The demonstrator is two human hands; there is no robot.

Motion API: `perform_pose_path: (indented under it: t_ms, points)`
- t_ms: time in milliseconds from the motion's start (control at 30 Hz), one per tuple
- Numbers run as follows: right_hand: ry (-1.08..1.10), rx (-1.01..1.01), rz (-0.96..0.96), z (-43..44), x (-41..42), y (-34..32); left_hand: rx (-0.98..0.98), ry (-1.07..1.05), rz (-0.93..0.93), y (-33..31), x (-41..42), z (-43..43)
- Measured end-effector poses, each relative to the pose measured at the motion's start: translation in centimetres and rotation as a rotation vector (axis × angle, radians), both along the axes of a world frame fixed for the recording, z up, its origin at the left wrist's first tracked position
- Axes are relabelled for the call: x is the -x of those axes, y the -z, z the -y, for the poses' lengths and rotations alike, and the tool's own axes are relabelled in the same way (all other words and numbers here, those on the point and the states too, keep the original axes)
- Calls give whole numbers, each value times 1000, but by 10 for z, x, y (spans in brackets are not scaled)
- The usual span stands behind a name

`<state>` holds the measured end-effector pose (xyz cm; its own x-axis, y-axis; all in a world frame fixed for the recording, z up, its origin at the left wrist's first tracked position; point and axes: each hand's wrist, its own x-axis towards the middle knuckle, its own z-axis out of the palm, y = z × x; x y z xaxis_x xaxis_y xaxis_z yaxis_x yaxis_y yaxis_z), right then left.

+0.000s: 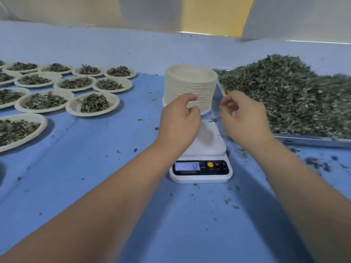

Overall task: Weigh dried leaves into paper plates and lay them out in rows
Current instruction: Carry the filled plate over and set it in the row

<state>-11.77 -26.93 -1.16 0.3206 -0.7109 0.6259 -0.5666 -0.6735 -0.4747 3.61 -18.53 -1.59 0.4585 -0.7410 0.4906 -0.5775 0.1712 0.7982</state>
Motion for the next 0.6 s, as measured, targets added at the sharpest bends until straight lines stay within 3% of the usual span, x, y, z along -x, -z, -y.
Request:
perform_pose_path:
  t_ms: [133, 233, 367, 600]
  points:
    - [201, 32, -355, 20, 50, 8, 9, -14, 298, -20, 10, 19]
    - [288, -125, -586, 28, 61, 12, -138, -96, 608, -38, 0, 48]
    - [207, -218, -563, 32, 61, 18, -370, -201, 858, -48, -16, 81]
    - [-13, -494, -563, 48, 69, -11, -486, -213, 948, -57, -26, 97]
